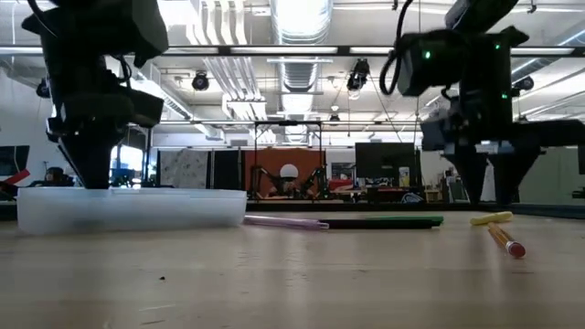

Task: Pick & place school supplies into a supply box
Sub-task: Put the yellow pen into the blue supply box

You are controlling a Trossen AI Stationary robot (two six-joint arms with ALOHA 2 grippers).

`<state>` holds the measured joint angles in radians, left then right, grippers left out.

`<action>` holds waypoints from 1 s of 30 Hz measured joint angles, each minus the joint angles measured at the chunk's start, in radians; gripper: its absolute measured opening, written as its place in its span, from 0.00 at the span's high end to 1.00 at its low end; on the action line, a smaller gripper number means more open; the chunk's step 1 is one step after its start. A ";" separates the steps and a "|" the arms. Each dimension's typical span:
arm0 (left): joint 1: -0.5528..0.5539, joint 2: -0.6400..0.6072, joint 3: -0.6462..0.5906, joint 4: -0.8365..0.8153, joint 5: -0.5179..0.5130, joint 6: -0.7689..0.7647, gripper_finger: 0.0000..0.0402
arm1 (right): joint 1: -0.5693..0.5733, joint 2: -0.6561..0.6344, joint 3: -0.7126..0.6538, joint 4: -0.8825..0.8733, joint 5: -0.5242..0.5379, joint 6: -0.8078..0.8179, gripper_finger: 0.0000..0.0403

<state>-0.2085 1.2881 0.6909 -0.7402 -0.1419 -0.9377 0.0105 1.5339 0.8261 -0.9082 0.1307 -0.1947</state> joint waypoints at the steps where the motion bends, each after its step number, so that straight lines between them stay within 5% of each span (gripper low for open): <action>1: 0.000 -0.007 0.008 -0.005 -0.008 -0.001 0.83 | 0.000 0.019 0.000 -0.001 0.000 -0.001 0.54; 8: -0.005 -0.119 0.149 -0.062 -0.038 0.001 0.82 | -0.001 0.115 -0.020 0.048 0.000 -0.058 0.57; 15: -0.060 -0.247 0.285 -0.176 -0.093 -0.033 0.81 | -0.021 0.126 0.003 0.057 -0.018 -0.136 0.90; 19: -0.137 -0.296 0.287 -0.187 -0.095 -0.041 0.81 | -0.070 0.125 0.046 0.070 -0.056 -0.081 0.95; 26: -0.305 -0.307 0.221 -0.197 -0.128 -0.201 0.81 | -0.092 0.052 0.329 0.110 -0.067 -0.025 0.96; 30: -0.398 -0.297 0.167 -0.195 -0.185 -0.331 0.81 | -0.094 0.145 0.549 0.170 -0.105 -0.055 0.97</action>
<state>-0.6062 0.9915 0.8577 -0.9354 -0.3266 -1.2683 -0.0837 1.6784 1.3751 -0.7386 0.0262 -0.2492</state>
